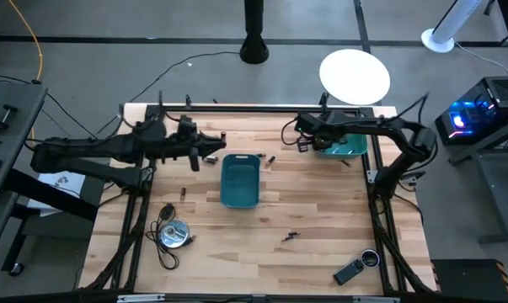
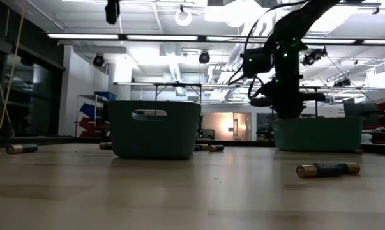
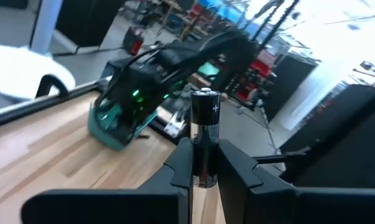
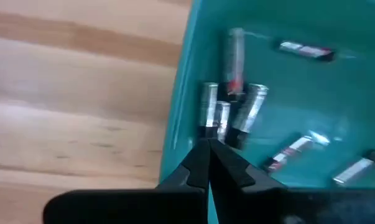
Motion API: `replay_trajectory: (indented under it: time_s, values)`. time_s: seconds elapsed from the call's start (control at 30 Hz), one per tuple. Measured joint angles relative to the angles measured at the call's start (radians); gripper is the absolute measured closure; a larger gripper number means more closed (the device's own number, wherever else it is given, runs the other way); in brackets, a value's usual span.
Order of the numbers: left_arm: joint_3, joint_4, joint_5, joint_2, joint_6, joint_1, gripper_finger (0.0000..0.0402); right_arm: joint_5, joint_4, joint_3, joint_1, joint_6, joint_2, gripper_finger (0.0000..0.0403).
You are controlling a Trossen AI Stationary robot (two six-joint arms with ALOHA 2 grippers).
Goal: Sort batteries
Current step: Put the silver battery into the green bin
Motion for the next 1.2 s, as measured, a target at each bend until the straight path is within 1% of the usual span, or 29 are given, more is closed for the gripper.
replay_trajectory:
  time_s: [0.13, 0.3, 0.4, 0.53, 0.6, 0.67, 0.77, 0.9, 0.97, 1.03, 1.13, 1.2]
  values:
    - [0.023, -0.040, 0.003, -0.060, 0.056, 0.006, 0.0370, -0.063, 0.094, 0.000, 0.057, 0.052, 0.018, 0.0402]
    - [0.046, -0.072, 0.001, -0.119, 0.113, 0.046, 0.0370, -0.102, 0.234, 0.000, 0.157, 0.161, 0.018, 0.0403]
    - [0.047, -0.075, 0.001, -0.137, 0.137, 0.074, 0.0370, -0.118, 0.353, 0.000, 0.231, 0.231, 0.018, 0.0403]
    - [0.048, -0.075, 0.001, -0.126, 0.139, 0.104, 0.0370, -0.106, 0.481, 0.000, 0.321, 0.301, 0.018, 0.0403]
    - [0.048, -0.074, 0.000, -0.108, 0.133, 0.111, 0.0370, -0.072, 0.522, 0.003, 0.357, 0.313, 0.017, 0.0403]
    - [0.048, -0.070, -0.001, -0.082, 0.127, 0.115, 0.0370, -0.016, 0.510, 0.025, 0.383, 0.309, 0.001, 0.0403]
    - [0.048, -0.037, -0.001, -0.019, 0.110, 0.117, 0.0370, 0.083, 0.451, 0.086, 0.400, 0.260, -0.062, 0.0403]
    - [0.048, 0.063, 0.037, 0.115, 0.106, 0.117, 0.0370, 0.197, 0.293, 0.188, 0.401, 0.158, -0.177, 0.0403]
    - [0.049, 0.116, 0.060, 0.204, 0.095, 0.117, 0.0370, 0.260, 0.208, 0.245, 0.401, 0.117, -0.243, 0.0403]
    - [0.061, 0.136, 0.087, 0.309, 0.075, 0.117, 0.0370, 0.321, 0.135, 0.298, 0.404, 0.082, -0.307, 0.0403]
    - [0.120, 0.139, 0.120, 0.470, 0.073, 0.117, 0.0370, 0.398, 0.050, 0.360, 0.417, 0.050, -0.389, 0.0403]
    - [0.179, 0.168, 0.155, 0.570, 0.093, 0.117, 0.0370, 0.436, 0.013, 0.387, 0.429, 0.026, -0.431, 0.0403]
